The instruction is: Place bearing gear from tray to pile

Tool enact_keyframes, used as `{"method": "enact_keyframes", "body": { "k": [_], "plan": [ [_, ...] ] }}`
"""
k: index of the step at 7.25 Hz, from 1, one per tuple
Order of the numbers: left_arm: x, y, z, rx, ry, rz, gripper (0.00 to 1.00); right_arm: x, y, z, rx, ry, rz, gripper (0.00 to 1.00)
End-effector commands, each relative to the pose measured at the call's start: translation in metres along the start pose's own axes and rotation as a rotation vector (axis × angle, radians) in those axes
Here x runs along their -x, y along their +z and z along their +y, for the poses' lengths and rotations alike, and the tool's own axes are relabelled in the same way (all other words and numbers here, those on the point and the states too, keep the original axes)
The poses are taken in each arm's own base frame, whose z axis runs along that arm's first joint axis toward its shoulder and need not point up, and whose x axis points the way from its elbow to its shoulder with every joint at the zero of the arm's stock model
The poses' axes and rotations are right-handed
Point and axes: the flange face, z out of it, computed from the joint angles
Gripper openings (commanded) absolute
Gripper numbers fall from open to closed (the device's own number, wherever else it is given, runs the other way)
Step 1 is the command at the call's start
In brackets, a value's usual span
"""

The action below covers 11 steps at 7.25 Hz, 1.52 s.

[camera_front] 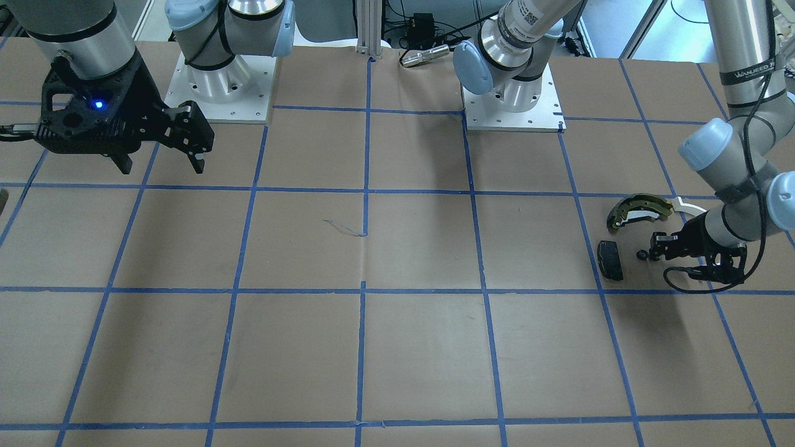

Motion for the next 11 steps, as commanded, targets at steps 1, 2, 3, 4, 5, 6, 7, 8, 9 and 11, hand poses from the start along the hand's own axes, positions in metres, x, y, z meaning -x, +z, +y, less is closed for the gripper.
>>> {"method": "enact_keyframes", "body": {
  "k": [1, 2, 3, 4, 5, 6, 7, 8, 9, 11],
  "plan": [
    [0.0, 0.001, 0.0, 0.003, -0.001, 0.0, 0.83, 0.0, -0.001, -0.004, -0.027, -0.012, -0.004, 1.0],
    [0.002, -0.005, -0.002, -0.005, -0.003, -0.009, 0.93, 0.0, -0.001, -0.005, -0.034, -0.002, -0.005, 1.0],
    [0.002, -0.023, -0.002, -0.028, -0.017, -0.027, 1.0, 0.001, -0.003, -0.005, -0.046, 0.012, -0.006, 1.0],
    [0.003, -0.051, -0.012, -0.064, -0.106, -0.052, 1.0, 0.0, -0.004, -0.005, -0.05, 0.065, -0.004, 1.0],
    [-0.004, -0.078, -0.02, -0.06, -0.113, -0.041, 1.0, 0.0, -0.004, -0.005, -0.046, 0.125, -0.006, 1.0],
    [-0.031, -0.125, -0.036, -0.073, -0.172, -0.053, 1.0, 0.0, -0.004, -0.002, -0.029, 0.123, -0.004, 1.0],
    [-0.066, -0.173, -0.048, -0.066, -0.229, -0.049, 1.0, 0.001, -0.002, 0.001, -0.003, 0.124, -0.006, 1.0],
    [-0.107, -0.222, -0.055, -0.075, -0.236, -0.014, 1.0, 0.001, -0.002, 0.002, -0.001, 0.124, -0.006, 1.0],
    [-0.14, -0.27, -0.051, -0.1, -0.249, 0.022, 1.0, 0.001, -0.002, 0.002, -0.001, 0.124, -0.006, 1.0],
    [-0.241, -0.341, -0.049, -0.162, -0.135, -0.021, 1.0, 0.001, -0.002, 0.002, -0.001, 0.124, -0.006, 1.0]
  ]
}}
